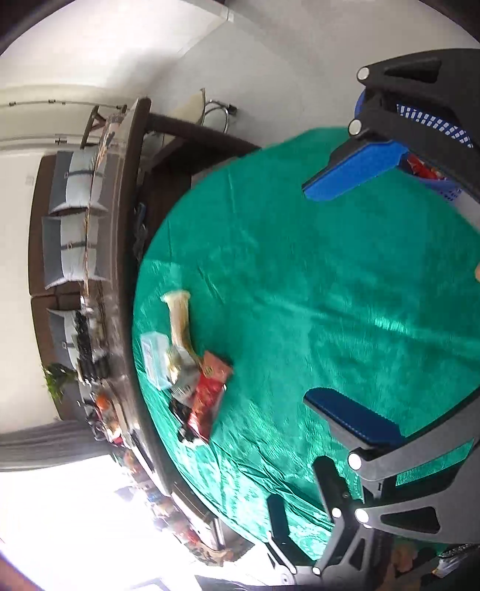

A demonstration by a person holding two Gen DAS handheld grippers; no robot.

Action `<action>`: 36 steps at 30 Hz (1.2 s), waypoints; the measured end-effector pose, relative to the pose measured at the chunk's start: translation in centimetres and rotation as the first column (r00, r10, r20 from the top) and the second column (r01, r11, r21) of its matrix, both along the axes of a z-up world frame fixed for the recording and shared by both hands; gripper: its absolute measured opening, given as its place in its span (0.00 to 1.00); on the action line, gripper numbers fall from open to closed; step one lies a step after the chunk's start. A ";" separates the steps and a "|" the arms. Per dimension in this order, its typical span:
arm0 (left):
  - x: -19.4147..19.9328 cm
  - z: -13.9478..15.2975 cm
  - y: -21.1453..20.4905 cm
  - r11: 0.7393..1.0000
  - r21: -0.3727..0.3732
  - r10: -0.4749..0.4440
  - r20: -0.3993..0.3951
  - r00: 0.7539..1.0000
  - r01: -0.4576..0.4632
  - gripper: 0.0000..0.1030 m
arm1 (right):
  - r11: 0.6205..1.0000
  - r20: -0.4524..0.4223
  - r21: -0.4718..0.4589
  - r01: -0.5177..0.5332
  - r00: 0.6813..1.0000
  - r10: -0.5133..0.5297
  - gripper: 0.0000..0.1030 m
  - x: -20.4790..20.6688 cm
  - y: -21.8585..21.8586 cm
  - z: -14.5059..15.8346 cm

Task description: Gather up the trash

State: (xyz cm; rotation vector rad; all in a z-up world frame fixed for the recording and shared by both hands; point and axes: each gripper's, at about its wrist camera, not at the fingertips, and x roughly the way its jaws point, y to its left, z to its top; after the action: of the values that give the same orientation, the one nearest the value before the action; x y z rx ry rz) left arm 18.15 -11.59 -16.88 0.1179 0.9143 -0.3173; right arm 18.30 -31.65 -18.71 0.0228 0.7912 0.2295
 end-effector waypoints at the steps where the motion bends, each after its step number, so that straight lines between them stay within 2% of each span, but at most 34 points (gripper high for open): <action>1: 0.3 -0.2 0.9 1.000 -0.002 0.008 -0.005 1.000 -0.008 0.95 | 1.000 -0.008 -0.010 -0.023 1.000 0.023 0.96 0.2 1.1 -0.3; 7: 2.8 -1.8 6.2 0.999 0.001 0.038 -0.055 0.998 -0.038 0.95 | 0.979 -0.043 -0.158 -0.131 0.991 0.126 0.96 1.3 5.7 -1.9; 10: 3.8 -2.5 8.0 0.999 0.010 0.052 -0.087 0.995 -0.052 0.95 | 0.976 -0.078 -0.156 -0.150 0.987 0.139 0.96 1.6 6.3 -2.8; 15: 4.0 -3.0 8.4 0.998 0.066 -0.004 -0.045 0.999 0.007 0.96 | 0.979 -0.107 -0.128 -0.159 0.984 0.146 0.95 1.9 6.2 -3.5; 18: 4.7 -3.0 8.6 0.997 0.063 -0.047 -0.049 0.998 0.050 0.96 | 0.982 -0.122 -0.100 -0.158 0.982 0.146 0.95 2.0 6.0 -3.6; 26: 12.4 -3.1 10.3 0.990 0.074 -0.120 -0.039 0.992 0.122 0.96 | 0.982 -0.122 -0.102 -0.158 0.982 0.145 0.95 2.1 6.1 -3.6; 32: 16.9 -3.0 8.5 0.972 0.125 -0.202 0.004 0.979 0.200 0.95 | 0.982 -0.123 -0.101 -0.158 0.982 0.145 0.96 2.1 6.1 -3.6; 34: 17.5 -2.8 7.8 0.962 0.137 -0.241 0.018 0.970 0.236 0.90 | 0.982 -0.123 -0.101 -0.157 0.982 0.144 0.96 2.1 6.2 -3.6; 36: 18.0 -2.6 7.2 0.954 0.133 -0.275 0.025 0.961 0.270 0.72 | 0.982 -0.123 -0.101 -0.157 0.982 0.145 0.96 2.1 6.1 -3.6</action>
State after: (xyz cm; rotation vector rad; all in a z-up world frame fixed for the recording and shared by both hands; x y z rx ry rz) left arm 36.12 -4.38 -19.44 0.3713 0.8762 -0.5104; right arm 20.41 -25.51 -22.34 -0.1299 0.9206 0.3303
